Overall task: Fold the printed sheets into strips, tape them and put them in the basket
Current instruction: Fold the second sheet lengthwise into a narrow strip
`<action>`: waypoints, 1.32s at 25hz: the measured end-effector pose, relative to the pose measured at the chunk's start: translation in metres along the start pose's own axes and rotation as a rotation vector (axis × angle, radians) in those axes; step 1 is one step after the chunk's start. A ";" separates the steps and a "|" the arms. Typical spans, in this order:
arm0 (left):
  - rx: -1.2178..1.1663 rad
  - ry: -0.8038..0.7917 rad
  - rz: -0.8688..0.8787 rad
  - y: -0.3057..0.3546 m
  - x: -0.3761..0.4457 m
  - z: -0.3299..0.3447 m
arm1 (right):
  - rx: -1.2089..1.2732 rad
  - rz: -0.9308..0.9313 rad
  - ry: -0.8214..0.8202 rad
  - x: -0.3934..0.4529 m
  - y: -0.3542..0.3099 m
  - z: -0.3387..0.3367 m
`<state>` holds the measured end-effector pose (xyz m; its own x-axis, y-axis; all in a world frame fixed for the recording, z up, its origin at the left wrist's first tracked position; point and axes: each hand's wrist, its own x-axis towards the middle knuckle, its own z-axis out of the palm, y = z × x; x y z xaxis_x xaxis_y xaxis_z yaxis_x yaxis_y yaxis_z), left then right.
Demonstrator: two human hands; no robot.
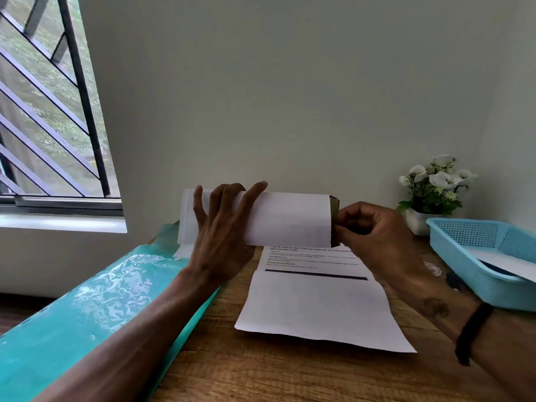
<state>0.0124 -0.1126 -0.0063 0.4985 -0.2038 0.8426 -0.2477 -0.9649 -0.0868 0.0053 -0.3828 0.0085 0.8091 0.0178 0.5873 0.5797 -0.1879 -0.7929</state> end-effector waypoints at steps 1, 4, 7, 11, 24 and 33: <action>0.000 -0.002 0.007 0.003 0.000 -0.001 | -0.008 -0.003 -0.018 -0.001 -0.001 0.000; -0.018 -0.010 0.025 0.009 0.000 -0.005 | 0.007 0.019 -0.040 -0.001 -0.003 -0.001; -0.017 -0.021 0.046 0.015 -0.001 -0.004 | 0.036 0.019 -0.032 0.000 -0.002 -0.002; -0.012 -0.015 0.058 0.016 -0.001 -0.003 | 0.044 -0.004 -0.071 0.000 -0.003 -0.003; 0.002 0.072 -0.111 0.019 0.003 -0.016 | 0.410 0.365 -0.128 0.002 0.001 0.002; -0.118 -0.223 -0.156 0.061 0.005 -0.028 | 0.699 0.517 0.115 0.009 0.018 -0.007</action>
<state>-0.0237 -0.1679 0.0073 0.7053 -0.0988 0.7020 -0.2426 -0.9641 0.1081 0.0221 -0.3923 0.0009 0.9940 -0.0094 0.1093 0.0994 0.5002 -0.8602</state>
